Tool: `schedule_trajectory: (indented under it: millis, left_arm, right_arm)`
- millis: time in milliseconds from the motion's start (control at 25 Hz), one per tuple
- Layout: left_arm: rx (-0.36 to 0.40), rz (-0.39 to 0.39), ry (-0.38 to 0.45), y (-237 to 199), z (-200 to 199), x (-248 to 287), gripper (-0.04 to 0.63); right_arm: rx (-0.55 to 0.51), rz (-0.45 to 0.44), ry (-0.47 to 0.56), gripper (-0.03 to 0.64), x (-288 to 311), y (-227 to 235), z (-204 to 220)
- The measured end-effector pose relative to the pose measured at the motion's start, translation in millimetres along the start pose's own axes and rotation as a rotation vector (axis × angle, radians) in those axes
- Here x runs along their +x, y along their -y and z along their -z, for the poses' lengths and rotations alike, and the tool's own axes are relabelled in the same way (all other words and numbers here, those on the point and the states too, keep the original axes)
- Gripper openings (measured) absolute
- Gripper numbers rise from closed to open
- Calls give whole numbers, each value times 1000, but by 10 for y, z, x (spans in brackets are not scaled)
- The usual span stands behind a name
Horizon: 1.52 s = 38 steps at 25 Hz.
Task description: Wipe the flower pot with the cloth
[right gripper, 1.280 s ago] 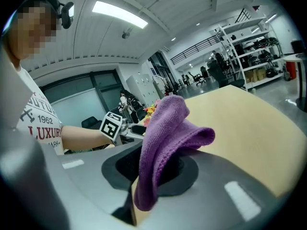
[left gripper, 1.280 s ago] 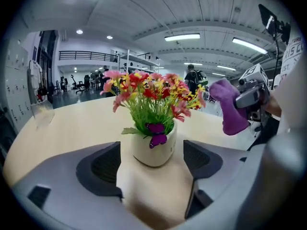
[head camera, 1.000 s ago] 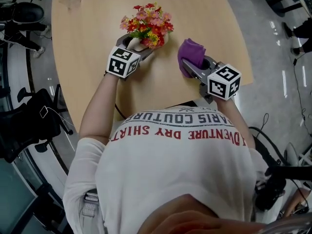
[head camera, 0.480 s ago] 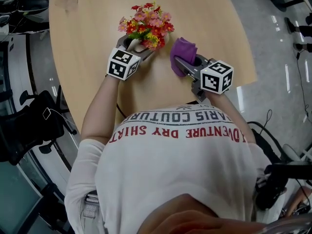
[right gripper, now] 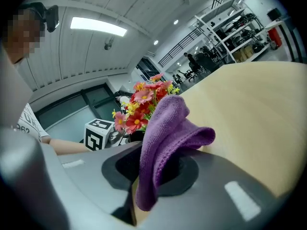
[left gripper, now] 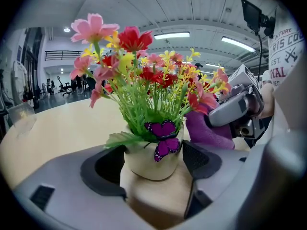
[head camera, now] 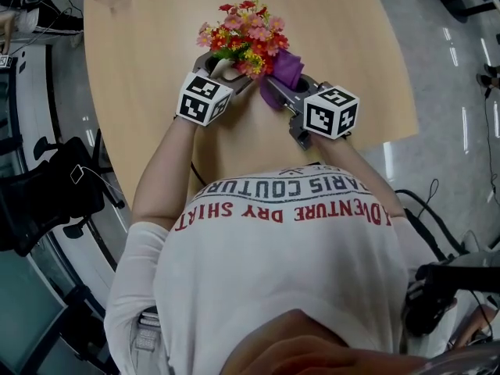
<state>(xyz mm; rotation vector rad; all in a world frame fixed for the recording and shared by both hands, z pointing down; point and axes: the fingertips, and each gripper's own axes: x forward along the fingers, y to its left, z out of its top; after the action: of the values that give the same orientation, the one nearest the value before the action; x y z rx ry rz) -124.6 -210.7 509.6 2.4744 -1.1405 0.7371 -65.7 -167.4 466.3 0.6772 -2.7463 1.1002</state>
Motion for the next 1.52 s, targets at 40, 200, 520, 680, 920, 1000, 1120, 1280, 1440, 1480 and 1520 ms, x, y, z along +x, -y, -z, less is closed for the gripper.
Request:
schedule_trajectory:
  millis: [40, 200, 520, 680, 920, 1000, 1120, 1280, 1440, 1480, 1520]
  left_arm:
    - [0, 1, -1, 5, -2, 0, 383]
    - [0, 3, -5, 9, -6, -2, 383]
    - [7, 11, -9, -3, 4, 7, 383]
    - [7, 12, -13, 11, -4, 1, 383]
    - [10, 19, -19, 15, -24, -13, 382]
    - [10, 20, -21, 15, -29, -24, 382]
    - [10, 20, -23, -17, -4, -9, 382]
    - [9, 20, -29, -22, 5, 5, 382]
    - [9, 21, -32, 1, -2, 1, 382]
    - [8, 21, -32, 4, -7, 1, 382]
    - [8, 21, -33, 3, -10, 3, 382]
  right_arm:
    - [1, 2, 1, 44, 34, 8, 7]
    - [17, 23, 0, 45, 129, 88, 33]
    - [59, 43, -23, 46, 166, 251, 104]
    - [52, 56, -51, 46, 145, 299, 154]
    - [57, 103, -124, 46, 137, 390, 235]
    - [46, 126, -159, 46, 139, 410, 260]
    - [37, 158, -216, 45, 175, 479, 325]
    - [35, 175, -287, 46, 168, 528, 395]
    - [26, 159, -313, 46, 80, 462, 383]
    - [26, 150, -308, 46, 41, 430, 352]
    - [31, 139, -298, 46, 0, 399, 310]
